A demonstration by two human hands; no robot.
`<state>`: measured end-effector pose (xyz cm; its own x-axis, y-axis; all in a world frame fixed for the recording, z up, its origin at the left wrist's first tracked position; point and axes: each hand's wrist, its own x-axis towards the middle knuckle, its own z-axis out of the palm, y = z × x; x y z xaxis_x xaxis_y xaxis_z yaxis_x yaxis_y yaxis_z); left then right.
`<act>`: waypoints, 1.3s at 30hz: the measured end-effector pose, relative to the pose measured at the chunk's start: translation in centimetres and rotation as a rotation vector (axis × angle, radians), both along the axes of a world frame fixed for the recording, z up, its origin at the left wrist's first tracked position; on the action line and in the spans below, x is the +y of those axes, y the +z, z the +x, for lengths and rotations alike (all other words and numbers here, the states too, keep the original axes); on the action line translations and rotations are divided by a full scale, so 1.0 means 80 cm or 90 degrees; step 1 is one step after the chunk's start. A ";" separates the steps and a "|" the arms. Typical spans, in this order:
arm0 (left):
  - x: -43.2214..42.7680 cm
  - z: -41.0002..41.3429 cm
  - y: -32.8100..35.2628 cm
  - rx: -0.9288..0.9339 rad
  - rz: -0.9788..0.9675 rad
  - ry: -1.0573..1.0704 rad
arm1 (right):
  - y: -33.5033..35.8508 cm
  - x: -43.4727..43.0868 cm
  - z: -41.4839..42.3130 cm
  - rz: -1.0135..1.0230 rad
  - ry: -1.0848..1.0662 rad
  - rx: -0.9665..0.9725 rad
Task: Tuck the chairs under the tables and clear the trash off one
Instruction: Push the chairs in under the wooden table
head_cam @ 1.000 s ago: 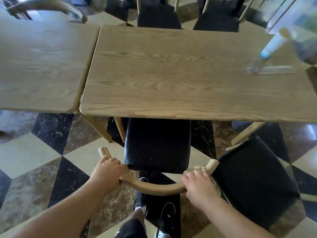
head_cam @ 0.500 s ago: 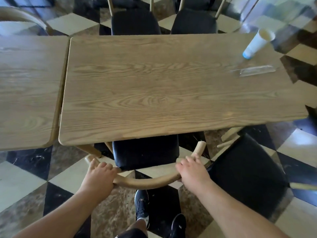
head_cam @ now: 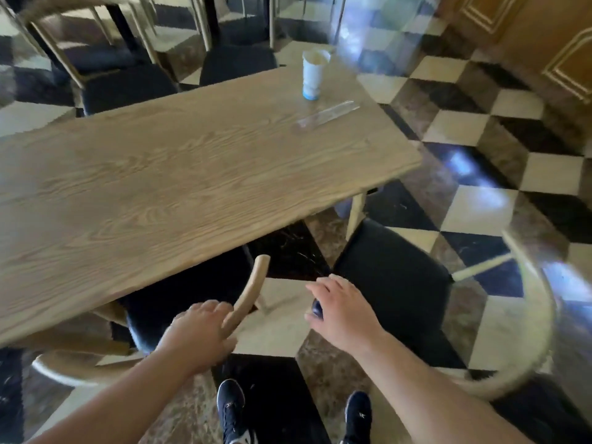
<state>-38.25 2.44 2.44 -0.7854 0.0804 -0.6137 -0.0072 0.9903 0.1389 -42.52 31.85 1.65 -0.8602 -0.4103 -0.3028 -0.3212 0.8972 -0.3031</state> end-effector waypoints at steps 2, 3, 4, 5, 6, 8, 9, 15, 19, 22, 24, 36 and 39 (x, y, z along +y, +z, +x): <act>0.086 -0.019 0.008 0.032 0.028 -0.022 | 0.002 0.088 0.004 0.023 -0.049 0.013; 0.123 -0.025 0.011 0.040 0.047 -0.019 | 0.005 0.125 0.005 0.032 -0.070 0.020; 0.168 -0.030 0.013 0.043 0.068 -0.023 | 0.008 0.170 0.011 0.041 -0.098 0.028; 0.212 -0.034 0.014 0.042 0.086 -0.034 | 0.013 0.212 0.018 0.047 -0.127 0.039; 0.257 -0.036 0.014 0.039 0.101 -0.048 | 0.016 0.255 0.025 0.050 -0.155 0.051; 0.335 -0.039 0.013 0.034 0.130 -0.074 | 0.025 0.329 0.037 0.060 -0.202 0.079; 0.377 -0.041 0.013 0.029 0.142 -0.091 | 0.029 0.367 0.044 0.064 -0.229 0.091; 0.592 -0.043 0.004 0.019 0.189 -0.160 | 0.028 0.530 0.067 0.083 -0.367 0.088; 0.689 -0.025 -0.021 -0.077 0.168 -0.202 | -0.002 0.579 0.066 0.007 -0.521 -0.005; 0.717 0.001 -0.048 -0.181 0.109 -0.237 | -0.029 0.585 0.057 -0.149 -0.734 -0.192; 0.712 0.016 -0.063 -0.195 0.080 -0.243 | -0.042 0.578 0.052 -0.321 -0.863 -0.306; 0.589 0.003 -0.066 -0.130 0.107 -0.282 | -0.046 0.500 0.029 -0.476 -0.925 -0.363; 0.544 -0.015 -0.064 -0.119 0.086 -0.272 | -0.048 0.456 0.017 -0.483 -0.924 -0.366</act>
